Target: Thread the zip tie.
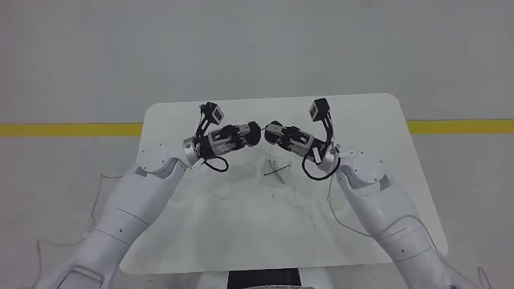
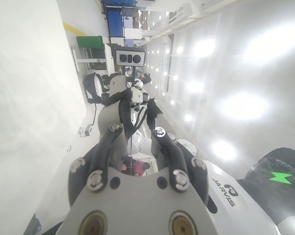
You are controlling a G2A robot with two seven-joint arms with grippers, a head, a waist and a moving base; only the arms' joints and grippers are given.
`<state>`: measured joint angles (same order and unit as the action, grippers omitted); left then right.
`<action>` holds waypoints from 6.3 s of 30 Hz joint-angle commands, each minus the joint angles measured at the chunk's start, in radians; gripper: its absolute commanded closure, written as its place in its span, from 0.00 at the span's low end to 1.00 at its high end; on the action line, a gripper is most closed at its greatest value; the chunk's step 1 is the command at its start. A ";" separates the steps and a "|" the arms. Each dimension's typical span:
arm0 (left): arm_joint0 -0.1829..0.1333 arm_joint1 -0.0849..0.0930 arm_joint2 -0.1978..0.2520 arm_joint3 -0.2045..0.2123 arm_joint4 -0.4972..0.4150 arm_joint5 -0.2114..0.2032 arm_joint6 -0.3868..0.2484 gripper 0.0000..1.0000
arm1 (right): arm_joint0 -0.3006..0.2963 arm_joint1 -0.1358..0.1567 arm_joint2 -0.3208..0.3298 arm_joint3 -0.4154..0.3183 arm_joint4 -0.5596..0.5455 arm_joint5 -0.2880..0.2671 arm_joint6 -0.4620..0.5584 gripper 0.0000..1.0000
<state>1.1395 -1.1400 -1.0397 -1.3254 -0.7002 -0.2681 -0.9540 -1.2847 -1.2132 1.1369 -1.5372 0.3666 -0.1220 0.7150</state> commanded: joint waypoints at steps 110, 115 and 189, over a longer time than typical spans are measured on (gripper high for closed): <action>0.186 -0.009 -0.374 -0.010 -0.123 -0.072 -0.326 1.00 | 0.058 0.052 0.031 -0.079 -0.507 -0.007 0.201 0.00; 0.186 -0.009 -0.374 -0.010 -0.123 -0.072 -0.326 1.00 | 0.058 0.052 0.031 -0.079 -0.507 -0.007 0.201 0.00; 0.186 -0.009 -0.374 -0.010 -0.123 -0.072 -0.326 1.00 | 0.305 -0.028 -0.430 0.016 -1.191 0.281 0.455 0.74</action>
<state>1.3253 -1.1489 -1.4135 -1.3350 -0.8232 -0.3400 -1.2796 -0.9812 -1.2408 0.7091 -1.5209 -0.8138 0.1587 1.1672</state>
